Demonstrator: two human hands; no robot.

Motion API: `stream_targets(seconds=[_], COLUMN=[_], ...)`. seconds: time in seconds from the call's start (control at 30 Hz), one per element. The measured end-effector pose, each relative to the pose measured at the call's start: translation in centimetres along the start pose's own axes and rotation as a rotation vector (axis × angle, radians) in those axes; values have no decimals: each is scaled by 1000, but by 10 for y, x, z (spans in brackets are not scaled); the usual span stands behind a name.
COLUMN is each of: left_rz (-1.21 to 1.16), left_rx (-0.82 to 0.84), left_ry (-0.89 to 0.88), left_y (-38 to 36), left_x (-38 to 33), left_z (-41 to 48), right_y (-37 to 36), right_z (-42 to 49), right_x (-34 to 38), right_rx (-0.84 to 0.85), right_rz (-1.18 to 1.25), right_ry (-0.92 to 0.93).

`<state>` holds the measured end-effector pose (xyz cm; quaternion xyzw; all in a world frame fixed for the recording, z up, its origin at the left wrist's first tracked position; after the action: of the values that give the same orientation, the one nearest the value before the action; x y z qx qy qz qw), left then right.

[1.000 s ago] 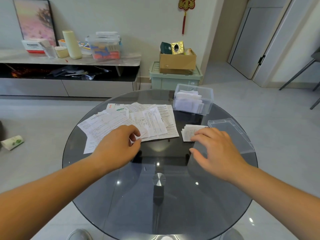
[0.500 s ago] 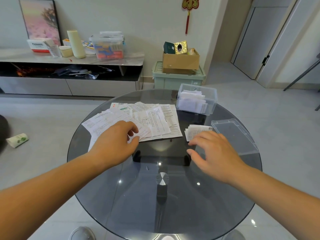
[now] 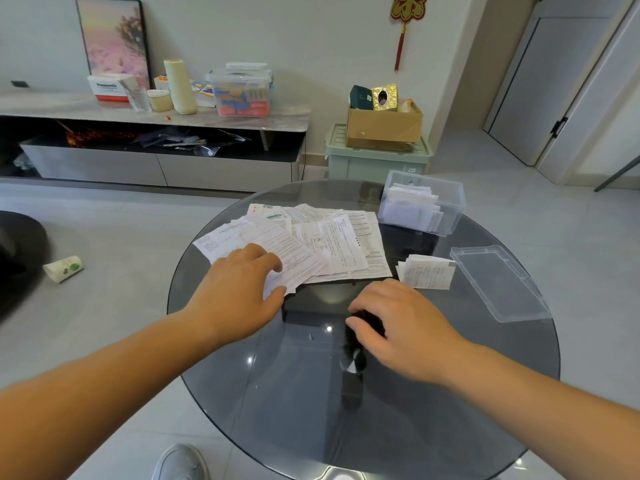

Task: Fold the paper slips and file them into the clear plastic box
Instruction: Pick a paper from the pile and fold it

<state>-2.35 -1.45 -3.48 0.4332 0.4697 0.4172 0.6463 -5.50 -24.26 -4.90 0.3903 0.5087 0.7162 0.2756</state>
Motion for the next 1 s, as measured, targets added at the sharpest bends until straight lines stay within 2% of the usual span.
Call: stream_targets(seconds=[0.2, 0.47, 0.67, 0.77, 1.0], left_rz=[64, -30, -68, -93, -89], left_rx=[108, 288, 357, 408, 486], left_ry=[-31, -237, -426, -475, -570], left_y=[-10, -10, -8, -8, -10], left_x=[4, -18, -44, -51, -64], left_z=[-5, -39, -86, -98, -107], right_y=[-5, -19, -9, -4, 0], right_z=[16, 33, 0, -24, -52], right_x=[9, 19, 20, 17, 15], right_rx=[38, 185, 210, 261, 260], right_rz=[75, 74, 123, 131, 199], right_ry=[35, 58, 73, 60, 34])
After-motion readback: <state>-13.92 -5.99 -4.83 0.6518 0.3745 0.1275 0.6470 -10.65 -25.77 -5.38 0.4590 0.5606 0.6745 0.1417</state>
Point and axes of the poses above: each hand's wrist, its own z-axis towards the middle knuckle, its own y-axis out of the back of the hand, x = y × z, the point moved 5 cm from there along z, towards the middle knuckle, and after that the axes turned 4 degrees about y, right-handed, at the moved point
